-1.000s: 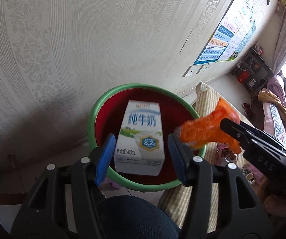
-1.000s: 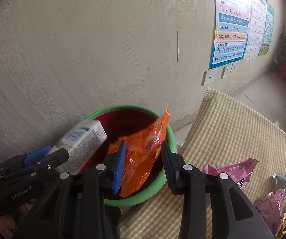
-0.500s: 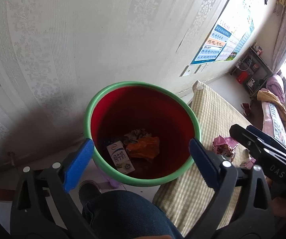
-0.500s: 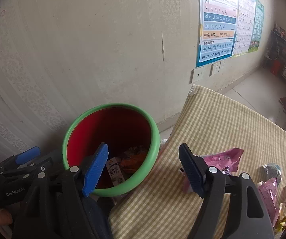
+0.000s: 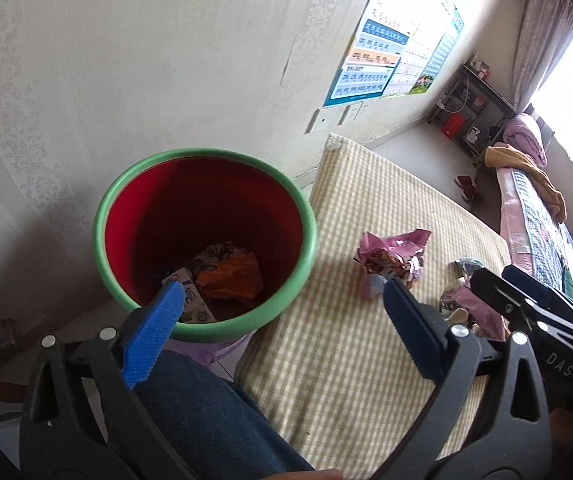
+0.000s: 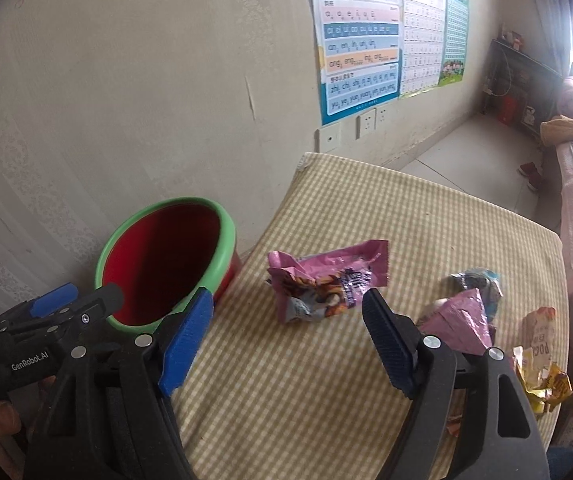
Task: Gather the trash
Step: 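Move both grippers back over the table toward the wrappers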
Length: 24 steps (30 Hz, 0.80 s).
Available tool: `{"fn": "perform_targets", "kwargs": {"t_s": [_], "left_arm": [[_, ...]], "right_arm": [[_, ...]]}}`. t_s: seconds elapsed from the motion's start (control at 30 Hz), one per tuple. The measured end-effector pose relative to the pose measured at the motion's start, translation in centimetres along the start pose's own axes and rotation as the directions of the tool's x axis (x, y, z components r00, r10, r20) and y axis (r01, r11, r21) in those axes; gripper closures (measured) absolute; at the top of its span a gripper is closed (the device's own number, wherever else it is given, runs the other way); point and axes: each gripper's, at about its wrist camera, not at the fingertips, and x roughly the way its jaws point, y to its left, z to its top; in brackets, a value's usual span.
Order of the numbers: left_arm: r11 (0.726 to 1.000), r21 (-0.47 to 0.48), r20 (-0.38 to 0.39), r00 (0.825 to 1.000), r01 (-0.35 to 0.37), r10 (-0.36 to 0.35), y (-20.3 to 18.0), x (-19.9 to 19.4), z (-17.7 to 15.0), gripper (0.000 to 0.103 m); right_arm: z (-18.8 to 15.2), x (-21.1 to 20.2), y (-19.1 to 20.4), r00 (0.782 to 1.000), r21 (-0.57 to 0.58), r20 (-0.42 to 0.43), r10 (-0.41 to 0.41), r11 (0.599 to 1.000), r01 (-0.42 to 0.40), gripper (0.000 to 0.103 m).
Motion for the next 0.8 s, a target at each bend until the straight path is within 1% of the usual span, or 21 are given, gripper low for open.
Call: {"fn": "perform_targets", "kwargs": {"t_s": [0.2, 0.4, 0.53, 0.67, 0.8], "left_arm": [[0.996, 0.076, 0.000, 0.999, 0.038, -0.039, -4.2, -0.3, -0.2, 0.006], [0.987, 0.142, -0.017, 0.997, 0.072, -0.071, -7.8, -0.1, -0.8, 0.006], [0.978, 0.189, -0.031, 0.996, 0.089, -0.084, -10.0, 0.6, -0.9, 0.006], [0.970, 0.226, -0.058, 0.995, 0.089, -0.078, -11.5, 2.0, -1.1, 0.006], [0.963, 0.254, -0.077, 0.995, 0.087, -0.069, -12.5, 3.2, -1.0, 0.006]], "right_arm": [[-1.7, -2.9, -4.7, 0.997, 0.073, 0.027, -0.065, 0.995, 0.063, 0.028], [-4.0, -5.6, -9.7, 0.988, 0.148, 0.034, -0.151, 0.978, 0.145, 0.028], [-5.7, -6.9, -13.1, 0.978, 0.203, 0.020, -0.207, 0.959, 0.199, 0.028], [-7.2, -8.1, -16.2, 0.965, 0.259, 0.007, -0.261, 0.933, 0.250, 0.028], [-8.1, -8.9, -18.9, 0.957, 0.315, -0.009, -0.291, 0.907, 0.279, 0.028]]}}
